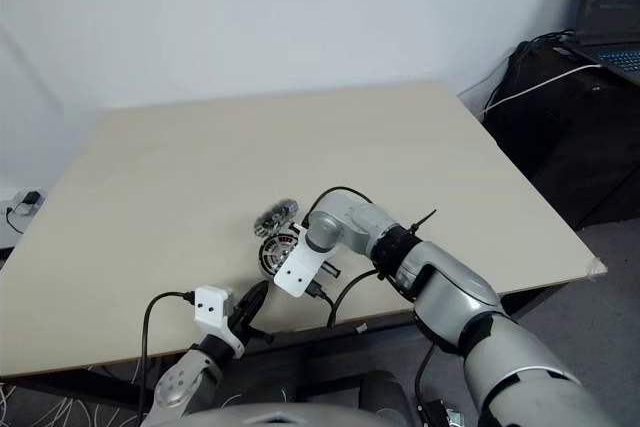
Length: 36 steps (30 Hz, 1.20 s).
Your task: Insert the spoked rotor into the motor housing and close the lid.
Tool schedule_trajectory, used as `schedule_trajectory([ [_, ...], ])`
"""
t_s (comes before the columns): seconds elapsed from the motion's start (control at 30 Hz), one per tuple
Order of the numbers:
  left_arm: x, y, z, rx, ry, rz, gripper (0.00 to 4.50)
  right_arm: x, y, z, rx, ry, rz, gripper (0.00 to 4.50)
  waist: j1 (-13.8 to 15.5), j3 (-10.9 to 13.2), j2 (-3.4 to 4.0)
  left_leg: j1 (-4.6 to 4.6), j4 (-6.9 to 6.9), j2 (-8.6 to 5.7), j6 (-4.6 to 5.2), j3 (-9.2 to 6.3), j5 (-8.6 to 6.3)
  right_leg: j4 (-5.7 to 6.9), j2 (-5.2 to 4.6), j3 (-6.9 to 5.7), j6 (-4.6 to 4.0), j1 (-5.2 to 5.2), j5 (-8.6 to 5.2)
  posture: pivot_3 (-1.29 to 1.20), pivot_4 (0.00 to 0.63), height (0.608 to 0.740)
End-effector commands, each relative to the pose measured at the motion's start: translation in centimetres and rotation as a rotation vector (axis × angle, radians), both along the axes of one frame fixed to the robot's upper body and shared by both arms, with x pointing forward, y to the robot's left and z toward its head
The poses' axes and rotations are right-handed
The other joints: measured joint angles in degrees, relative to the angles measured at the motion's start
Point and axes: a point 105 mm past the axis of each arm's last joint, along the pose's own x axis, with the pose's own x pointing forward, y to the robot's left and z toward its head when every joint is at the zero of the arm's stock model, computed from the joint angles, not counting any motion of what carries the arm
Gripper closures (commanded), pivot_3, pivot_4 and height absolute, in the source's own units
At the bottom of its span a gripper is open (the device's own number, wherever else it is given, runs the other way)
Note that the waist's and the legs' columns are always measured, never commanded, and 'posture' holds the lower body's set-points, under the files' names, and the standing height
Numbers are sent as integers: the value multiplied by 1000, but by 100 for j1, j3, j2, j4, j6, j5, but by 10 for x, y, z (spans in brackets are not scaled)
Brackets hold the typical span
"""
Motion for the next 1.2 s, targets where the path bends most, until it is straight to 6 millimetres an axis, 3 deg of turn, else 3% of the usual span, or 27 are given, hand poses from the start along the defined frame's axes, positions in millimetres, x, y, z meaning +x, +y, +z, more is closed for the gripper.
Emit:
schedule_trajectory([
  [0.03,6,-1,11,-10,-46,-3,4500,4,13,16,134,10,-44,4442,0,0,0,0,0,0,0,0,0,0,0,0,0,0,0,0,0,740],
  [0.17,6,-1,11,-9,-44,-6,4500,8,14,32,264,52,-155,4442,5,0,-1,-2,0,-1,0,-1,0,0,-1,0,0,-1,0,0,0,740],
  [0.33,7,-1,9,-8,-38,-11,4500,7,-3,53,392,136,-332,4443,35,2,-4,-16,0,-2,1,-5,0,-4,-3,-3,0,-8,0,0,0,740],
  [0.67,10,-3,6,-19,-21,-27,4500,-41,-50,56,381,472,-878,4446,174,5,-10,-38,14,-1,6,-7,-4,-5,-11,-12,3,-21,-2,0,0,740],
  [0.93,11,-4,6,-24,-18,-36,4500,-42,-46,62,408,629,-1174,4446,176,14,-24,-37,21,2,2,-9,-2,-6,-19,-18,42,-15,-17,0,0,740],
  [1.2,8,-3,7,-31,-23,-24,4500,-31,-29,67,450,809,-1475,4446,167,14,-26,-68,20,0,1,-11,-3,-5,-22,-17,8,-51,4,0,0,740],
])
